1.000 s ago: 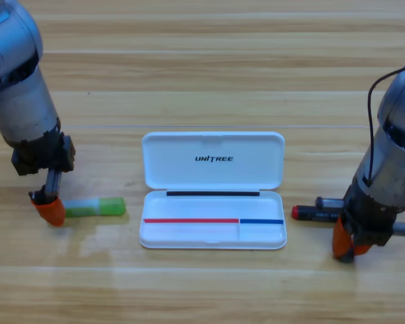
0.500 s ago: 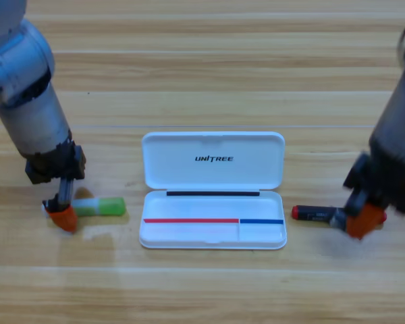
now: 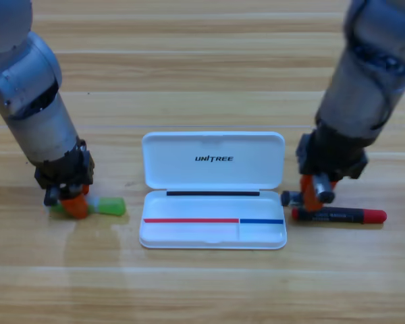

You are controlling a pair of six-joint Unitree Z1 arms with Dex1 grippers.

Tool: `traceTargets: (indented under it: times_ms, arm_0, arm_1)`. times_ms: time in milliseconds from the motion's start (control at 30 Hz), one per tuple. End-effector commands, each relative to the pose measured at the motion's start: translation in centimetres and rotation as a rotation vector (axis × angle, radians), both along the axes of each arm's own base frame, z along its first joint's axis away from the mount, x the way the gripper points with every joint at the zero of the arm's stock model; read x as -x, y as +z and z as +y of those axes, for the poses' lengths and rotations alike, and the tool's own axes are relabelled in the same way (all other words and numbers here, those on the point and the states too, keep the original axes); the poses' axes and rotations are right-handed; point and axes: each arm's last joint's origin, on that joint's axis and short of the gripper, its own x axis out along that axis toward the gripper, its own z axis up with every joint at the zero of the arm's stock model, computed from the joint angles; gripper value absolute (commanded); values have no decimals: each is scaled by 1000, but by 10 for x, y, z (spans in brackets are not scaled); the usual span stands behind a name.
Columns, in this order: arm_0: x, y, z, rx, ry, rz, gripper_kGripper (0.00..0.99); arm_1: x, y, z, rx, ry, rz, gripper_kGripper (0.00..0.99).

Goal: Clean up eraser and pencils

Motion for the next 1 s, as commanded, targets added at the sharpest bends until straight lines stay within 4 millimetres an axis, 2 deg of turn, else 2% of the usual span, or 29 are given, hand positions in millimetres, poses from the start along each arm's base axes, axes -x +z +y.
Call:
traceTargets:
  times_ms: [33, 133, 333, 433, 533, 767, 833, 933, 1000]
  arm_0:
    - [9, -8, -3, -74, -29, 19, 0]
    - [12, 12, -1, -94, -38, 11, 0]
    - [20, 68, 3, -94, -36, -43, 0]
    - [25, 87, 7, -84, -32, -64, 0]
    - [28, 99, 9, -77, -31, -77, 0]
    - [32, 105, 12, -78, -29, -75, 0]
    - [33, 105, 13, -78, -28, -76, 0]
    - [35, 107, 13, -75, -28, -76, 0]
    - [35, 106, 13, -76, -27, -75, 0]
  arm_1:
    - [1, -40, 35, 76, 76, 37, 0]
    - [-1, -44, 43, 76, 84, 37, 0]
    - [-1, -55, 51, 86, 93, 45, 0]
    - [1, -57, 56, 89, 101, 47, 0]
    - [0, -62, 61, 93, 106, 50, 0]
    - [-1, -71, 66, 103, 107, 57, 0]
    - [-2, -72, 65, 114, 105, 51, 91]
    - [-1, -70, 64, 122, 103, 49, 107]
    - [0, -67, 63, 118, 101, 47, 321]
